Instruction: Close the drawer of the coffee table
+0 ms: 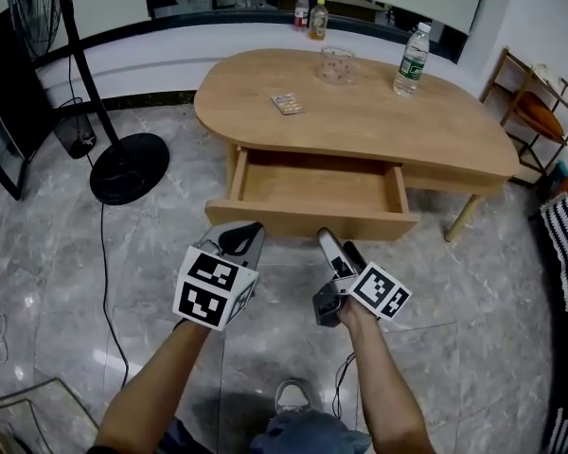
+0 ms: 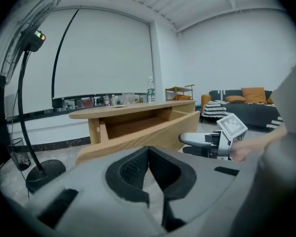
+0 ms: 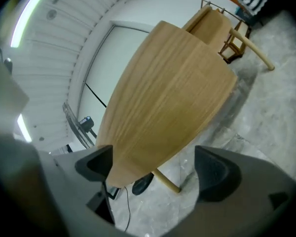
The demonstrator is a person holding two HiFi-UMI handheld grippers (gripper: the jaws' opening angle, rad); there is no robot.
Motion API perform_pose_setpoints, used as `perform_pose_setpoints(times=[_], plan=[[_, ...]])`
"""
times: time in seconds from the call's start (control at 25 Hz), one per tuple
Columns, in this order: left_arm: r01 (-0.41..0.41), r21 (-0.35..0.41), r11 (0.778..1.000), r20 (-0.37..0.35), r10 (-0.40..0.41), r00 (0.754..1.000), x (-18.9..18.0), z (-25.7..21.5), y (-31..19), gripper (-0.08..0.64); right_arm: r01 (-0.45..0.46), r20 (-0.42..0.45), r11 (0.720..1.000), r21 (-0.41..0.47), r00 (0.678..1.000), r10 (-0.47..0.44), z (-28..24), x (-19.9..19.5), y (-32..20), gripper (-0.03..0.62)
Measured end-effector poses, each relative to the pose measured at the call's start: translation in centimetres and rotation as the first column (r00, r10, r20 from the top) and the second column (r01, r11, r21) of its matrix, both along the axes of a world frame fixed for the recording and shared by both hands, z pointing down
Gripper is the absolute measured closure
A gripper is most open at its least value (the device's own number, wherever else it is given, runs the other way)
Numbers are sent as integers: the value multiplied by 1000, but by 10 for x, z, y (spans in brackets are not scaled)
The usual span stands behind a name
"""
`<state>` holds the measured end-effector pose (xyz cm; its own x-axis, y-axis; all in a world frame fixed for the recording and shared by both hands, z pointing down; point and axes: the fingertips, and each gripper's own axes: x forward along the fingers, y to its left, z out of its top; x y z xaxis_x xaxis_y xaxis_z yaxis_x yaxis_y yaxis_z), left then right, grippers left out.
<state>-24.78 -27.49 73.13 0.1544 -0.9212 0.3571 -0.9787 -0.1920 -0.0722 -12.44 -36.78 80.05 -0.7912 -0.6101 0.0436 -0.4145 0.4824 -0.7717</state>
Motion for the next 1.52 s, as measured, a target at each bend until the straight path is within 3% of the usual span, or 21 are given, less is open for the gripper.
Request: perform_pose_setpoints(times=[0.16,0.44,0.8,1.52], plan=[[8,-2,1000,4,-8,1000,-5,-1,-2,557,1,65,1000,-4,998,-1,-8,-5,-7,95],[9,5,1000,6,-9,1000,-7,-5,-5,557,-45,68,998,-50,997,48,-23,-5,-9,117],[0,16,1000,5,0,1000,-4,-6,-12,557,-39,53,996,-76,998,43,-24,-7,-12,110],[22,19,1000,-12,-22,1000,-21,-2,-51,557,-71,66,993,-99,995,78,-23,-32,-70,124]])
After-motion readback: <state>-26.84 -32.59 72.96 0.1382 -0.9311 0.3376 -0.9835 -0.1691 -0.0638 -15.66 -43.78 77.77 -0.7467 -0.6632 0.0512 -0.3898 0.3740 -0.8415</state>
